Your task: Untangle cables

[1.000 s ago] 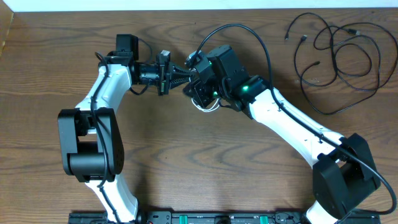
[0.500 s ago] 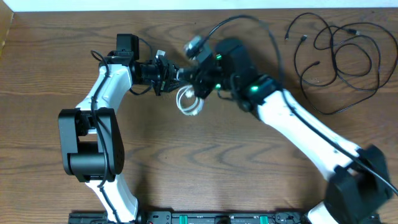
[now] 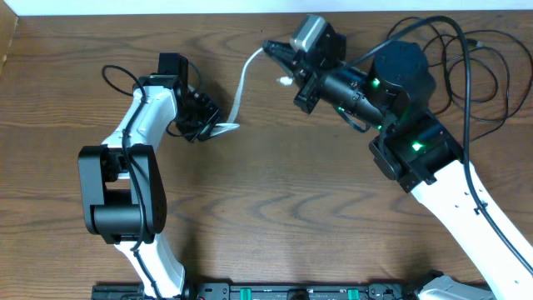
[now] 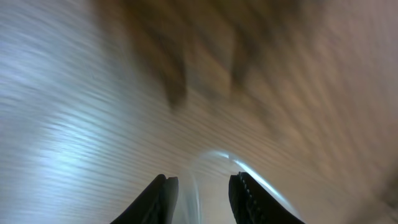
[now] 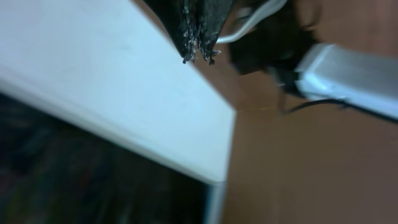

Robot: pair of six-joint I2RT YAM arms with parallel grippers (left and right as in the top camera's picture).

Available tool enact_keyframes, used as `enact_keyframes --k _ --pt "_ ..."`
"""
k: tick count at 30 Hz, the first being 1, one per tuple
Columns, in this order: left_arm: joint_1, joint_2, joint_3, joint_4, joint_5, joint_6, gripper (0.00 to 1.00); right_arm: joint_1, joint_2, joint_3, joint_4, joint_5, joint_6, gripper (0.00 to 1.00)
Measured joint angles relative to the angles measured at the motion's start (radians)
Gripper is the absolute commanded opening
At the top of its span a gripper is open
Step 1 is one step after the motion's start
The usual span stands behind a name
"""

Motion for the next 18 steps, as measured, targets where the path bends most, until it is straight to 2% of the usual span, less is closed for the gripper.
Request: enact_keyframes --k 5,9,12,15,18 --pt "0.008 0.000 0.000 -0.006 -0.181 0.001 0.35 -0.001 -0.009 0.000 0.085 0.161 -0.042 0.01" --pt "0.030 0.000 0.000 -0.009 -0.260 0.001 0.36 -0.001 -0.022 0.000 0.147 0.286 -0.052 0.01" --pt "0.055 0.000 0.000 -0.019 -0.278 0.004 0.41 -0.001 -0.038 0.000 0.151 0.336 -0.055 0.01" --pt "0.081 0.000 0.000 -0.027 -0.279 0.010 0.52 -0.001 -0.045 0.000 0.140 0.359 -0.056 0.01" --pt "0.108 0.000 0.000 -0.032 -0.260 0.012 0.59 -0.001 -0.045 0.000 0.121 0.371 -0.059 0.01"
